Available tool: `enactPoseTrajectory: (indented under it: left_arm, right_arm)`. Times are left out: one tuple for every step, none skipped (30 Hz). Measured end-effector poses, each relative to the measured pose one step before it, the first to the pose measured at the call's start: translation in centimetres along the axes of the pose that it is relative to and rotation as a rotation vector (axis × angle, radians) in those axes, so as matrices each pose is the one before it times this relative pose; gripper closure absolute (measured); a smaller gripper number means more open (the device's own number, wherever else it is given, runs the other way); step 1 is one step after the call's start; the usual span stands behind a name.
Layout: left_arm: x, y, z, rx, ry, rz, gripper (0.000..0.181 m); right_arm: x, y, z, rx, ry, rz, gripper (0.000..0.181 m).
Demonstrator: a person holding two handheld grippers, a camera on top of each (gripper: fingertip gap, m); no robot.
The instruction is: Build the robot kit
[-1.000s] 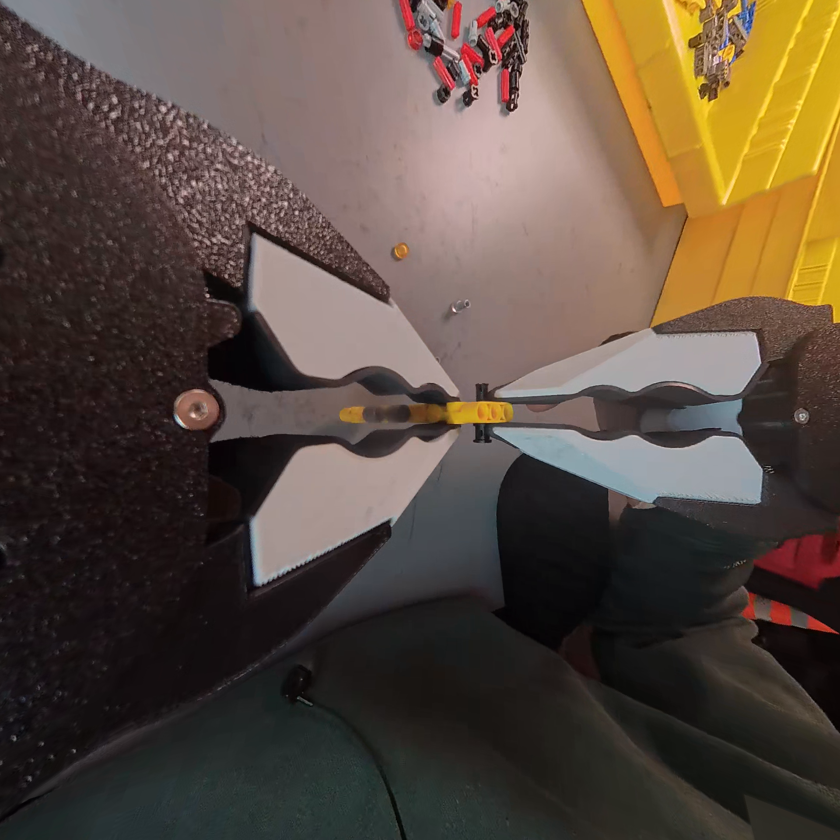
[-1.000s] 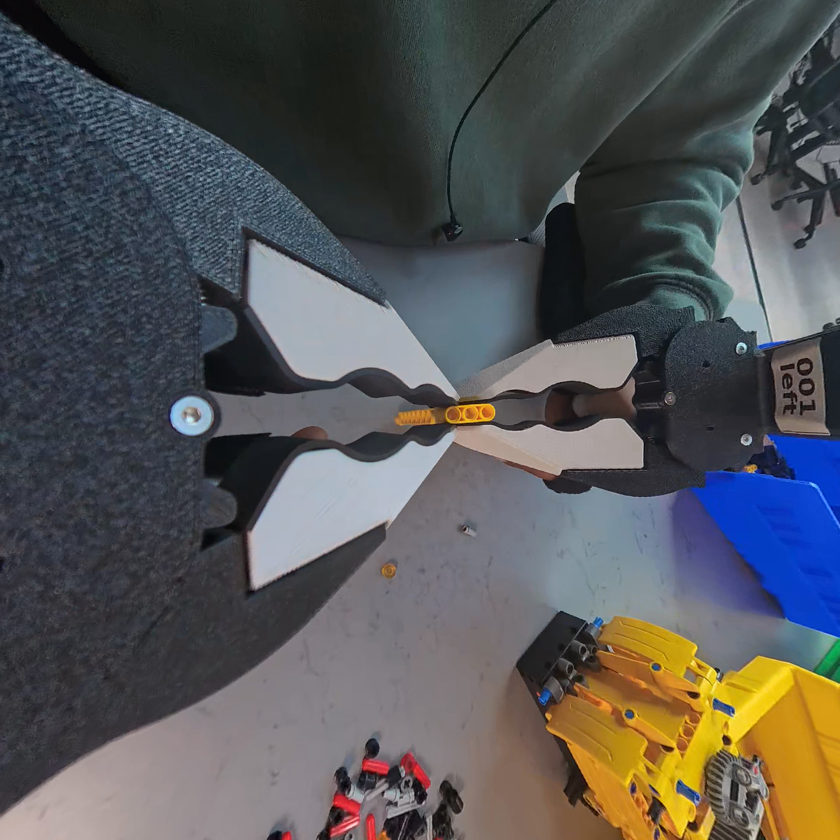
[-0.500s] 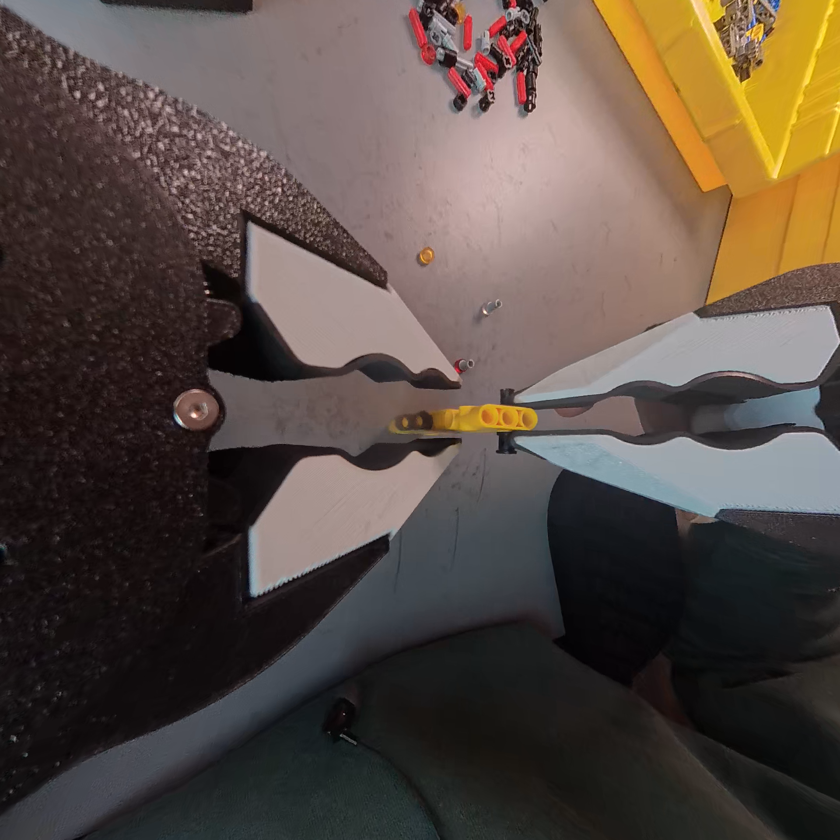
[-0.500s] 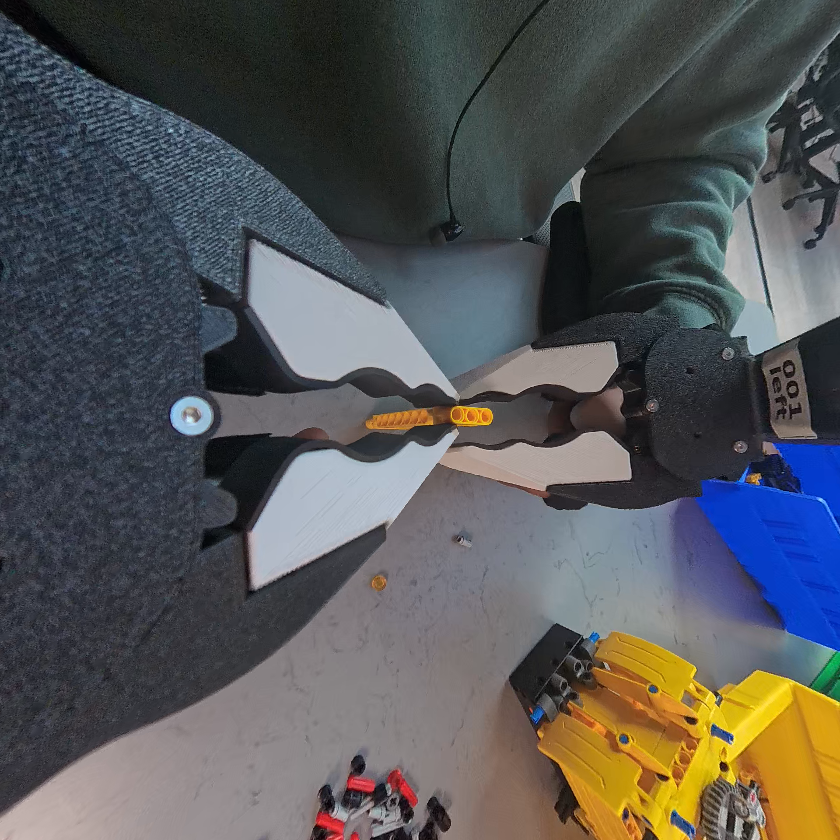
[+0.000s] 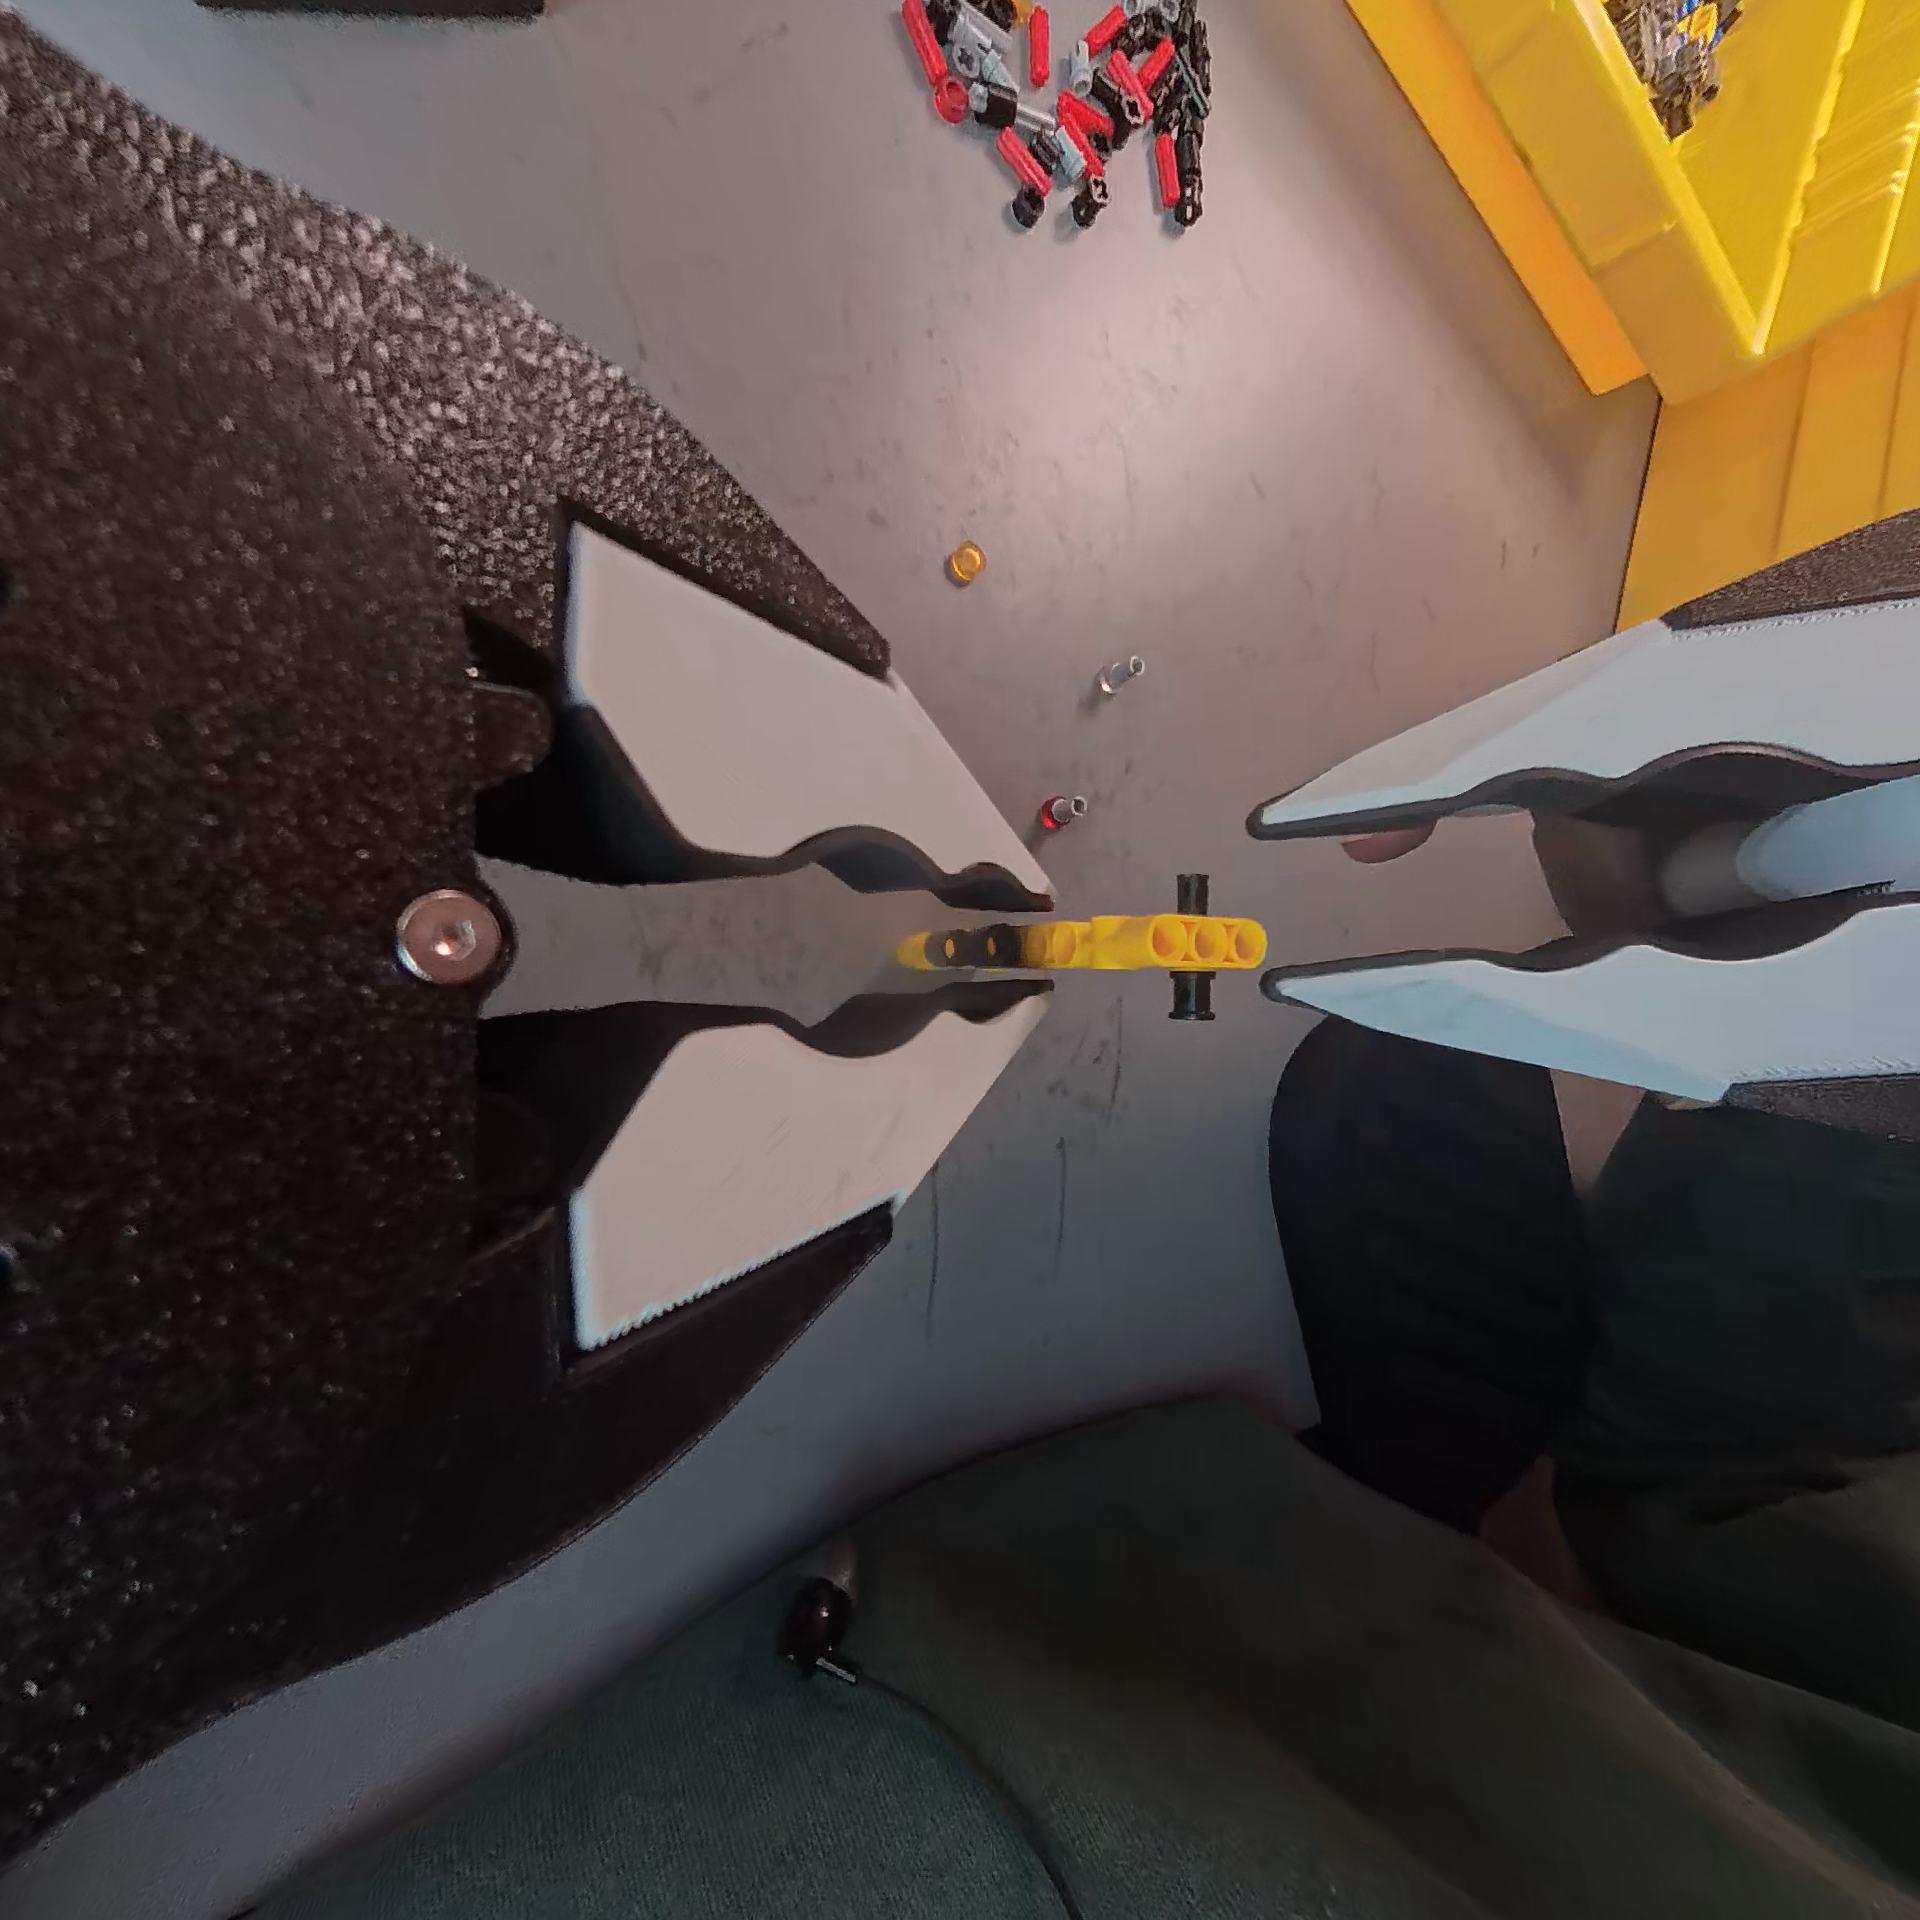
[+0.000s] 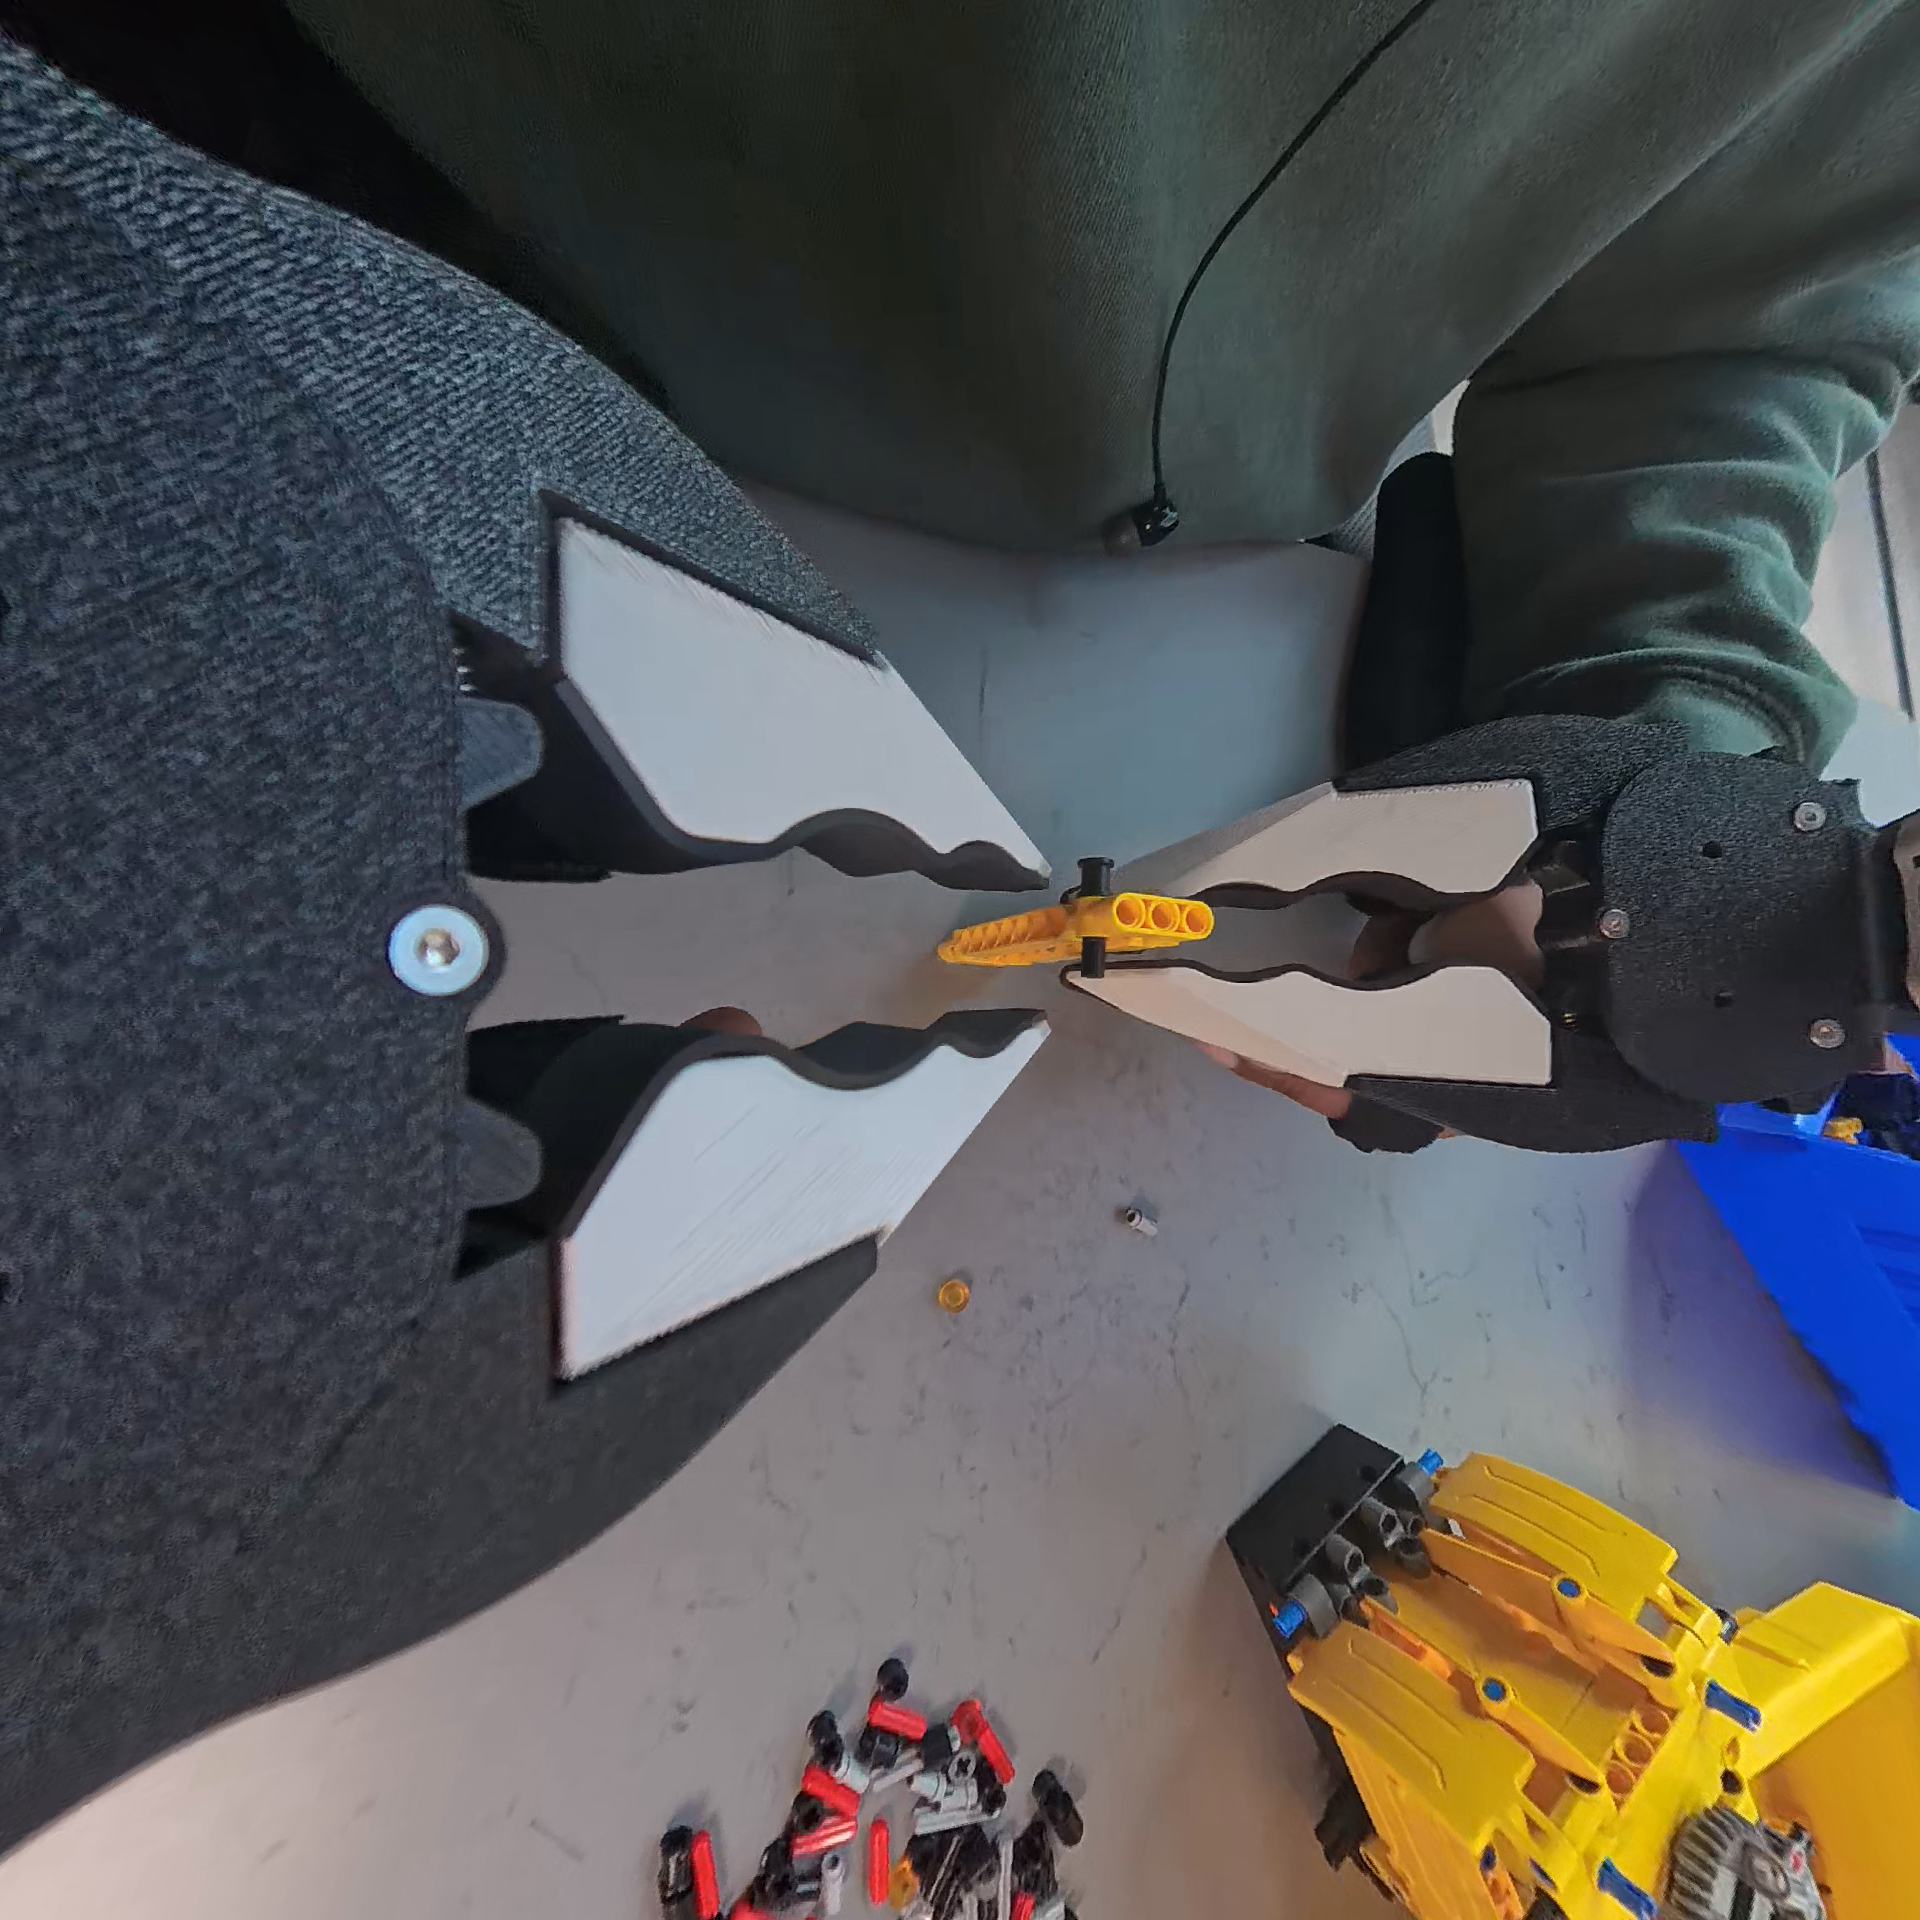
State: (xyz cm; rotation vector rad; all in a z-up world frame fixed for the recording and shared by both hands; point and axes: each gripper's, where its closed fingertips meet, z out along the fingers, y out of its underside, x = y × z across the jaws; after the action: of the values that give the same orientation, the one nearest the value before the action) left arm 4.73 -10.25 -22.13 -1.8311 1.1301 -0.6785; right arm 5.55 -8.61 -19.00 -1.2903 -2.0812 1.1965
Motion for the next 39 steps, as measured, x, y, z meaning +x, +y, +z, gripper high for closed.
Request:
enactPoseTrajectory:
  left_arm:
    - [0.009, -0.006, -0.046, 0.0009, -0.0008, 0.0015, 0.168]
    - [0.0, -0.031, -0.061, 0.0008, -0.0005, 0.0005, 0.166]
    - [0.001, -0.03, -0.074, 0.0003, 0.0005, 0.0003, 0.164]
    - [0.063, -0.046, -0.099, 0.0009, 0.0036, 0.0008, 0.162]
    - [0.09, -0.025, -0.114, 0.0008, 0.0055, 0.0009, 0.161]
    - [0.08, 0.002, -0.146, -0.0013, 0.0057, 0.0002, 0.159]
    - [0.119, 0.053, -0.174, -0.0037, 0.0084, -0.0009, 0.157]
    - [0.115, -0.012, -0.228, 0.0, 0.0091, -0.003, 0.155]
    - [0.111, -0.103, -0.307, 0.0074, 0.0116, -0.0078, 0.154]
    - [0.051, -0.225, -0.366, 0.0148, 0.011, -0.0133, 0.154]
    - [-0.055, -0.343, -0.399, 0.0221, 0.0064, -0.0156, 0.154]
    - [-0.191, -0.493, -0.421, 0.0321, -0.0013, -0.0161, 0.154]
    - [-0.225, -0.594, -0.415, 0.0374, -0.0027, -0.019, 0.155]
    - [-0.2, -0.55, -0.357, 0.0342, 0.0003, -0.0215, 0.155]
    - [-0.266, -0.478, -0.309, 0.0301, -0.0048, -0.0193, 0.155]
    - [-0.347, -0.433, -0.251, 0.0279, -0.0123, -0.0168, 0.155]
    - [-0.348, -0.442, -0.219, 0.0284, -0.013, -0.0179, 0.155]
    - [-0.282, -0.533, -0.184, 0.0336, -0.0084, -0.0209, 0.155]
    - [-0.242, -0.676, -0.156, 0.0425, -0.0063, -0.0257, 0.155]
    - [-0.26, -0.779, -0.103, 0.0497, -0.0084, -0.0308, 0.155]
    - [-0.195, -0.829, -0.015, 0.053, -0.0053, -0.0344, 0.156]
    - [-0.07, -0.862, 0.079, 0.0553, 0.0028, -0.0404, 0.157]
    - [0.11, -0.863, 0.173, 0.0567, 0.014, -0.0492, 0.159]
    - [0.27, -0.834, 0.253, 0.0553, 0.0251, -0.0554, 0.161]
    - [0.406, -0.763, 0.284, 0.0528, 0.0346, -0.0547, 0.161]
    - [0.53, -0.636, 0.294, 0.0455, 0.0406, -0.0487, 0.162]
    - [0.508, -0.415, 0.285, 0.0337, 0.0393, -0.0412, 0.163]
    - [0.45, -0.201, 0.26, 0.0227, 0.0335, -0.0338, 0.164]
    - [0.421, -0.112, 0.201, 0.019, 0.0309, -0.0281, 0.165]
    - [0.419, -0.092, 0.161, 0.0182, 0.0304, -0.0256, 0.166]
    - [0.49, -0.097, 0.12, 0.0176, 0.0339, -0.0238, 0.166]
    - [0.486, -0.062, 0.085, 0.0127, 0.0343, -0.0218, 0.166]
    - [0.462, -0.004, 0.052, 0.0052, 0.0318, -0.0168, 0.166]
    - [0.409, 0.044, 0.015, -0.0004, 0.0268, -0.0102, 0.165]
    - [0.263, 0.039, 0.023, -0.002, 0.015, -0.0047, 0.165]
    - [0.088, 0.078, 0.017, -0.0049, 0.0019, 0.0001, 0.165]
    - [-0.013, 0.121, -0.003, -0.0096, -0.0044, 0.0043, 0.166]
    - [-0.158, 0.097, -0.037, -0.0096, -0.0128, 0.0049, 0.168]
    - [-0.252, 0.07, -0.061, -0.0079, -0.0192, 0.0059, 0.169]
  right_arm:
    - [0.157, 0.361, 0.014, -0.0151, 0.0037, -0.0028, 0.159]
    - [0.263, 0.516, 0.039, -0.0218, 0.0063, -0.0001, 0.159]
    - [0.401, 0.613, 0.088, -0.0254, 0.0115, 0.0047, 0.159]
    - [0.519, 0.718, 0.192, -0.0303, 0.0171, 0.0091, 0.16]
    - [0.594, 0.926, 0.307, -0.0432, 0.0227, 0.0068, 0.16]
    - [0.44, 0.831, 0.402, -0.0395, 0.0193, -0.0017, 0.16]
    - [0.13, 0.564, 0.437, -0.0258, 0.0043, -0.0024, 0.16]
    - [0.057, 0.305, 0.436, -0.0154, 0.0027, -0.0004, 0.16]
    - [0.168, 0.166, 0.393, -0.0106, 0.0106, -0.0019, 0.161]
    - [0.141, 0.176, 0.348, -0.0142, 0.0101, -0.0039, 0.163]
    - [0.09, 0.176, 0.316, -0.0144, 0.0082, -0.0073, 0.164]
    - [0.071, 0.083, 0.291, -0.008, 0.0071, -0.0057, 0.165]
    - [0.045, 0.09, 0.283, -0.0082, 0.0054, -0.0032, 0.168]
    - [0.12, 0.099, 0.252, -0.0071, 0.011, -0.006, 0.172]
    - [0.104, 0.109, 0.158, -0.0064, 0.0096, -0.0089, 0.177]
    - [0.05, -0.13, -0.093, 0.0096, 0.0009, -0.0024, 0.177]
    - [0.281, -0.401, -0.343, 0.03, 0.0047, 0.0134, 0.177]
    - [0.45, -0.878, -0.634, 0.0621, 0.0022, 0.035, 0.177]
    - [0.631, -1.444, -0.902, 0.0954, 0.0039, 0.0531, 0.177]
    - [0.619, -2.003, -1.072, 0.1243, 0.0025, 0.0567, 0.177]
    - [0.078, -2.442, -1.133, 0.1445, -0.0227, 0.0495, 0.177]
    - [-0.469, -2.647, -1.018, 0.1519, -0.0422, 0.04, 0.177]
    - [-0.874, -2.559, -0.738, 0.1472, -0.0541, 0.0302, 0.177]
    - [-1.033, -2.215, -0.373, 0.1343, -0.0555, 0.0278, 0.177]
    - [-0.92, -1.489, -0.005, 0.0974, -0.045, 0.0258, 0.177]
    - [-0.728, -0.767, 0.219, 0.0554, -0.0326, 0.0113, 0.178]
    - [-0.51, -0.388, 0.294, 0.0366, -0.0158, -0.01, 0.178]
    - [-0.437, -0.071, 0.336, 0.0164, -0.0115, -0.0156, 0.177]
    - [-0.475, 0.199, 0.37, -0.003, -0.0182, -0.007, 0.177]
    - [-0.539, 0.295, 0.371, -0.0089, -0.0256, 0.0029, 0.178]
    - [-0.399, 0.21, 0.314, -0.002, -0.018, 0.0033, 0.177]
    - [-0.192, 0.101, 0.244, 0.0061, -0.0057, -0.0014, 0.178]
    - [-0.193, 0.201, 0.194, -0.0026, -0.009, 0.0009, 0.177]
    - [-0.191, 0.308, 0.159, -0.0128, -0.0123, 0.0028, 0.177]
    - [-0.015, 0.29, 0.123, -0.0117, 0.0003, -0.0046, 0.177]
    - [0.06, 0.262, 0.055, -0.0111, 0.0061, -0.0133, 0.177]
    - [-0.01, 0.032, -0.038, -0.0015, 0.0022, -0.0139, 0.177]
    - [0.023, 0.138, -0.042, -0.0137, 0.0052, -0.0205, 0.177]
    - [0.127, 0.171, -0.055, -0.0188, 0.0156, -0.0374, 0.177]
